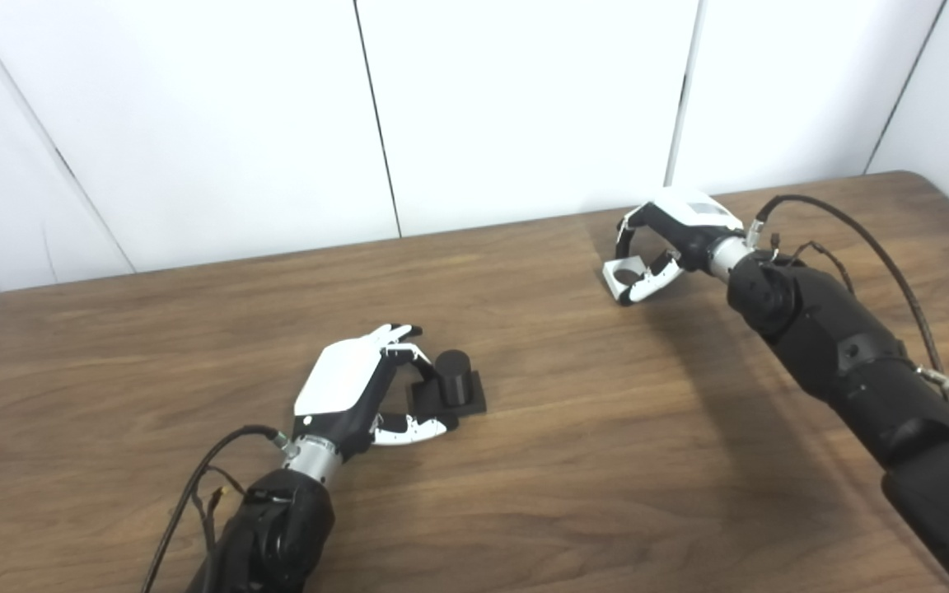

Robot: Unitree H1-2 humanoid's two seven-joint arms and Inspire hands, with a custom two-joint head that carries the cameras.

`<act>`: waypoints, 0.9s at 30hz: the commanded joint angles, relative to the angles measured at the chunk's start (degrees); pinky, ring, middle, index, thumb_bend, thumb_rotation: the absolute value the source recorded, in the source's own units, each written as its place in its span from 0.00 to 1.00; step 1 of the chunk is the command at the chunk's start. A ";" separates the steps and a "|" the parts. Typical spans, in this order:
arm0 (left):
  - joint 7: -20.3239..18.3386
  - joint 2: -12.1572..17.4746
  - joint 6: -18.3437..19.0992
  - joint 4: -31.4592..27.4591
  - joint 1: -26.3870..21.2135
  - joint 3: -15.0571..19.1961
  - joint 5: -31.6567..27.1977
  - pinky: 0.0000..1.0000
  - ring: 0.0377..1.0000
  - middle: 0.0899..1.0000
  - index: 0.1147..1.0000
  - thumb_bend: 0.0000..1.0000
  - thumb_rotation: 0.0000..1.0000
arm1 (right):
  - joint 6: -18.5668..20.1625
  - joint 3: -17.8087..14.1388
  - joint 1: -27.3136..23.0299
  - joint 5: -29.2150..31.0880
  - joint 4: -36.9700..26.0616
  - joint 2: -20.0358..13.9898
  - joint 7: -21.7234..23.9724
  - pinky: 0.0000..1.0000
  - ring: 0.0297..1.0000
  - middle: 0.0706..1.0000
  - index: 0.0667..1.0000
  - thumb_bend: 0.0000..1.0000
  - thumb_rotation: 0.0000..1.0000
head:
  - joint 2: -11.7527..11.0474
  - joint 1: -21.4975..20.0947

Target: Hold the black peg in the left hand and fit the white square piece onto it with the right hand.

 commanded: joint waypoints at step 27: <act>-1.10 1.16 2.45 0.81 -0.46 0.48 2.55 0.90 0.93 0.88 0.49 0.81 0.27 | 2.62 -7.23 1.03 7.72 -33.29 -3.67 12.93 0.91 0.90 0.79 0.45 0.52 0.14 | 0.32 0.49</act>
